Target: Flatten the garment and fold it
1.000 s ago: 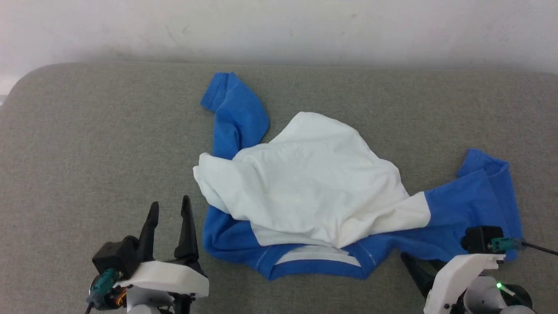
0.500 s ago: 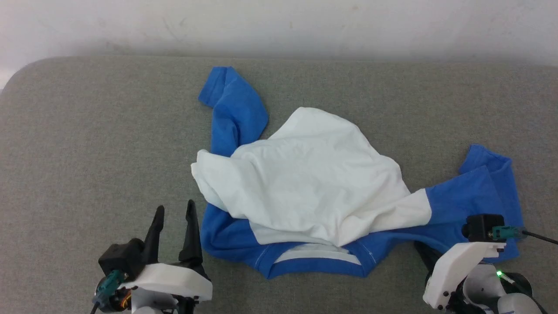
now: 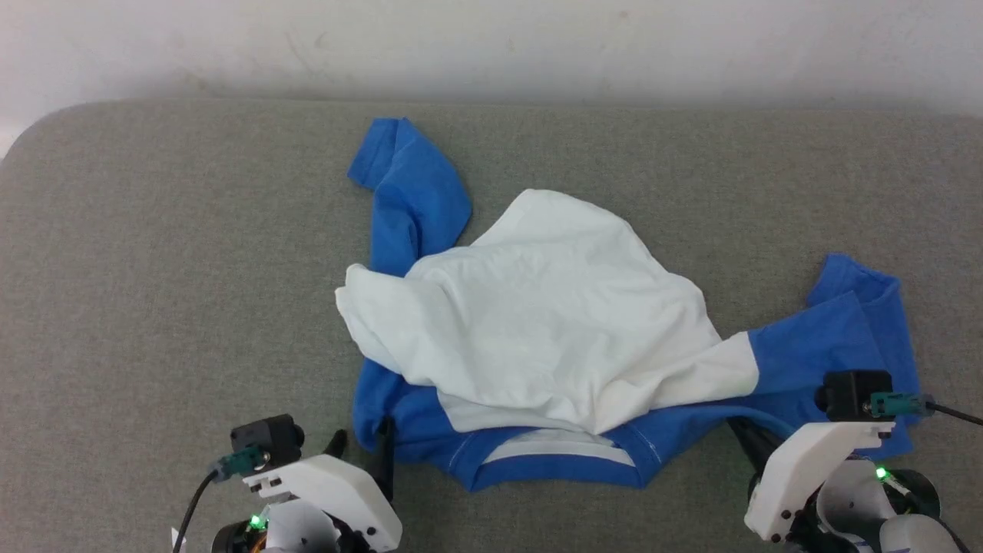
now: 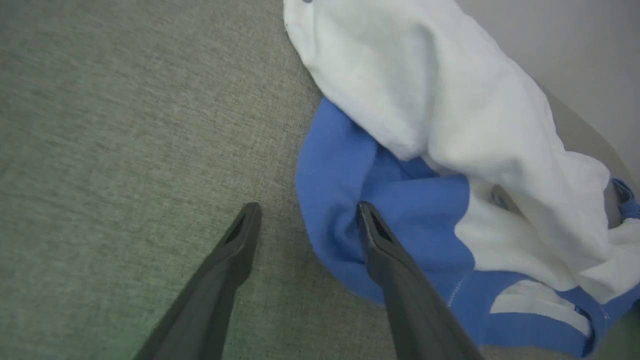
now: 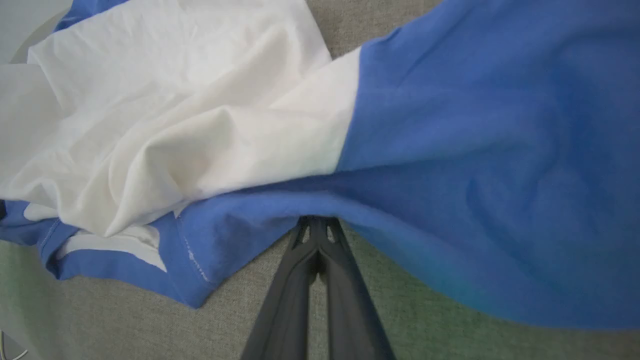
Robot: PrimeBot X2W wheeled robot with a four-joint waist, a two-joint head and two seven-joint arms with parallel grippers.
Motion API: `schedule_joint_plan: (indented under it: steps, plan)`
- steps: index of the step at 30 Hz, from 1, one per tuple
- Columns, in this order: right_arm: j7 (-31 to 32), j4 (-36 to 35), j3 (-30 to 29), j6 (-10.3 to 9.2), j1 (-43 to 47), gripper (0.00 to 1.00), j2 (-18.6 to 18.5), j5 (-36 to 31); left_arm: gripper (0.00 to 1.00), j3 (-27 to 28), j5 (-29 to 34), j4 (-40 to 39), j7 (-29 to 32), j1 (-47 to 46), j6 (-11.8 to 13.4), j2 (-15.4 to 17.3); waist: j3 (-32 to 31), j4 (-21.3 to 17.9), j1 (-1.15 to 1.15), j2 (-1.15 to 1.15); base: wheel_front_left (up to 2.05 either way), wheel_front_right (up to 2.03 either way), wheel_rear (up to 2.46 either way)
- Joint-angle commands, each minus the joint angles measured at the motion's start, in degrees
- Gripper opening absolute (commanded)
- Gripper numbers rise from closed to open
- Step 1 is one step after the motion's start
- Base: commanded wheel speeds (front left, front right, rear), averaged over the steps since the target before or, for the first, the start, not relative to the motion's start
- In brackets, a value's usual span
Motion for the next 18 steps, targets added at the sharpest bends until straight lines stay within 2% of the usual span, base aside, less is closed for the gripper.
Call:
schedule_joint_plan:
  steps: [1,2,3,4,5,6,13,18]
  plan:
    - [0.3,-0.5,0.0,-0.05,0.1,0.00,0.2,-0.2,1.00,-0.4,-0.4,0.1,2.2,0.2,0.8,0.1,0.2,-0.1,0.00,0.00,0.00,0.00,0.00]
    - [0.3,-0.5,0.0,-0.05,0.1,0.00,0.2,-0.2,1.00,-0.6,-0.5,0.4,3.4,0.0,1.0,0.2,0.2,-0.2,0.00,0.00,0.00,0.00,0.00]
    - [0.3,-0.6,0.1,-0.05,0.0,0.00,0.2,-0.3,0.95,-1.0,-0.6,1.1,4.9,-0.1,1.1,0.4,0.3,-0.4,0.00,0.00,0.00,0.00,0.00]
    - [0.3,-0.7,0.2,-0.05,-0.1,0.00,0.2,-0.3,0.39,-1.3,-0.6,1.4,5.8,-0.3,1.2,0.6,0.4,-0.5,0.00,0.00,0.00,0.00,0.00]
    - [0.3,-0.8,0.2,-0.05,-0.1,0.00,0.2,-0.3,0.09,-1.2,-0.8,1.4,5.7,-0.6,1.2,0.5,0.5,-0.7,0.00,0.00,0.00,0.00,0.00]
    - [0.3,-0.9,0.2,-0.05,-0.2,0.00,0.2,-0.4,0.00,-1.2,-1.1,1.5,5.8,-0.7,1.1,0.5,0.5,-0.8,0.00,0.00,0.00,0.00,0.00]
    - [-0.1,-1.7,-0.3,-0.05,-0.1,0.00,0.2,-0.1,0.00,0.6,-5.4,-1.3,0.9,-0.8,-0.6,-0.6,0.2,-1.4,0.00,0.00,0.00,0.00,0.00]
    - [-0.2,-5.1,-0.6,-0.05,-1.8,0.00,0.2,2.8,0.00,2.7,-11.1,-8.2,-3.8,-1.6,-2.5,-1.3,-1.1,-1.7,0.00,0.00,0.00,0.00,0.00]
